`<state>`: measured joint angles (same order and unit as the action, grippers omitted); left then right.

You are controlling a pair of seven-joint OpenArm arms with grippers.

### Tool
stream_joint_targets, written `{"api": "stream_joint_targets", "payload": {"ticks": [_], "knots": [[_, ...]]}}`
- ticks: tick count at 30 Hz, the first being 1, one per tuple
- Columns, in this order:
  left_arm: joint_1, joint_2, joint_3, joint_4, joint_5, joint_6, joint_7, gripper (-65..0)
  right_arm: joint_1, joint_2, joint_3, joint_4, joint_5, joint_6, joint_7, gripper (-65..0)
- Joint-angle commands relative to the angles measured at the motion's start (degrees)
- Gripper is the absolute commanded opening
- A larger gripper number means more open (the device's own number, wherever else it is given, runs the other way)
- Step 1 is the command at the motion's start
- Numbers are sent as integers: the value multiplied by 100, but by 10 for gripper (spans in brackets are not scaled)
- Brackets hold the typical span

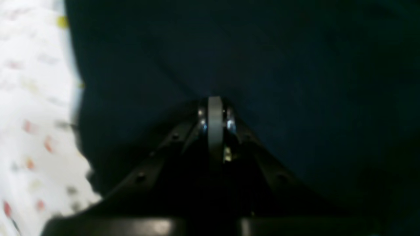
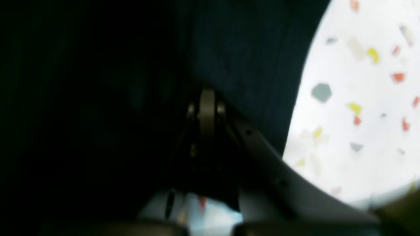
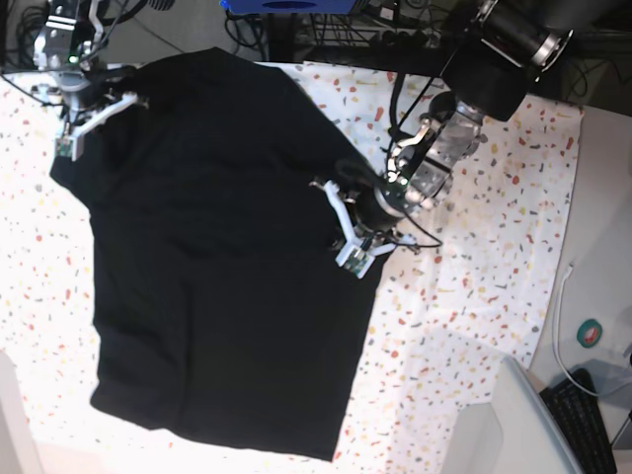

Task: Layout the t-shirt on the table in an organized manner, then fold the t-shirt properly
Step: 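Pinch the shirt side with the left gripper and tug it outward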

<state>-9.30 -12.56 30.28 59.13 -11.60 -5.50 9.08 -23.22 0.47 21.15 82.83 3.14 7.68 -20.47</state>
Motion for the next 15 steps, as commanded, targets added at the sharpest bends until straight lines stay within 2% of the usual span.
{"api": "stream_joint_targets", "payload": {"ticks": [1, 7, 10, 15], "knots": [[64, -111, -88, 245, 3, 44, -51, -650, 173, 142, 17, -120, -28, -25, -67, -650], [662, -437, -228, 1476, -14, 53, -51, -650, 1043, 696, 17, -551, -28, -25, -67, -650], [978, -437, -808, 2179, -5, 53, -16, -650, 1052, 784, 26, 214, -28, -25, -138, -650], [1453, -463, -1696, 3357, -5, 53, 2, -650, 771, 819, 26, 1823, -28, -25, -639, -650]]}}
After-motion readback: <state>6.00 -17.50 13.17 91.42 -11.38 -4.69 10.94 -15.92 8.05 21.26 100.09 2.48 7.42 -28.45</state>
